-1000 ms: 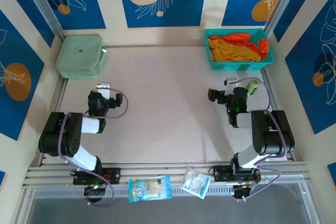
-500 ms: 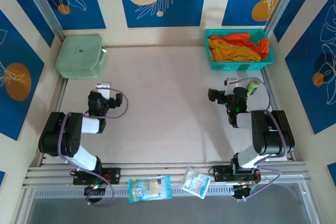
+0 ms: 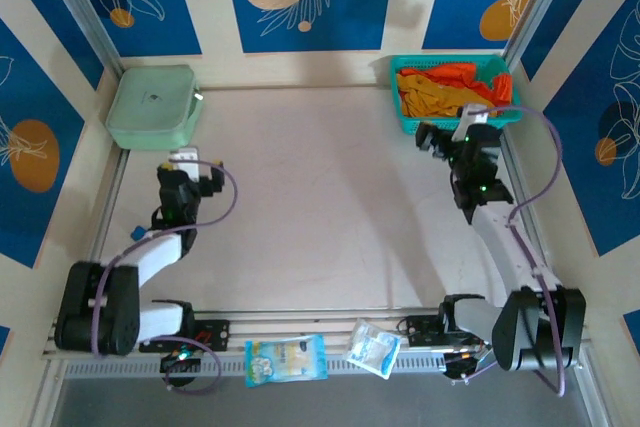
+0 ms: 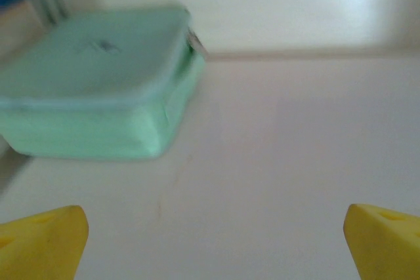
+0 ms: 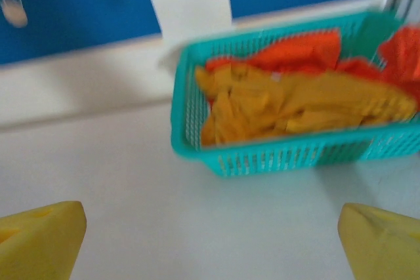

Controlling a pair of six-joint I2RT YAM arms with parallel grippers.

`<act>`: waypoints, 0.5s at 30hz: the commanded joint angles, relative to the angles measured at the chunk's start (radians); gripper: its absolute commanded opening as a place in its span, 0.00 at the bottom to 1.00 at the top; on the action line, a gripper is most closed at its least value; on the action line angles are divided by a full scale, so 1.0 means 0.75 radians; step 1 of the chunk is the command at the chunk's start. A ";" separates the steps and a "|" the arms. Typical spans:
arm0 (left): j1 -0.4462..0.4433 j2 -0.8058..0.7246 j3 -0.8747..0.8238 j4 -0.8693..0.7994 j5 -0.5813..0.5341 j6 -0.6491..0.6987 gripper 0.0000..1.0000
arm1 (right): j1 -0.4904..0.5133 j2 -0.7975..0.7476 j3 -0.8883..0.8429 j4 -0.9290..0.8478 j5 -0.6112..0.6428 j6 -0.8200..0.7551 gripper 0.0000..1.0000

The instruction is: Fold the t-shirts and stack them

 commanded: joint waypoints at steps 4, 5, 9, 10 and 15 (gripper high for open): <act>-0.009 -0.116 0.447 -0.778 -0.194 -0.287 0.99 | -0.031 0.224 0.479 -0.658 0.059 0.100 0.99; -0.009 -0.109 0.508 -0.890 -0.209 -0.329 0.99 | -0.033 0.298 0.577 -0.723 0.058 0.096 1.00; -0.009 -0.083 0.673 -1.222 -0.160 -0.411 1.00 | -0.051 0.662 1.014 -1.008 0.031 0.083 0.93; -0.010 -0.080 0.698 -1.273 -0.142 -0.411 1.00 | -0.054 0.746 1.122 -1.064 0.023 0.078 0.91; -0.013 -0.056 0.802 -1.499 -0.012 -0.378 1.00 | -0.063 1.209 1.665 -1.329 0.035 0.038 0.82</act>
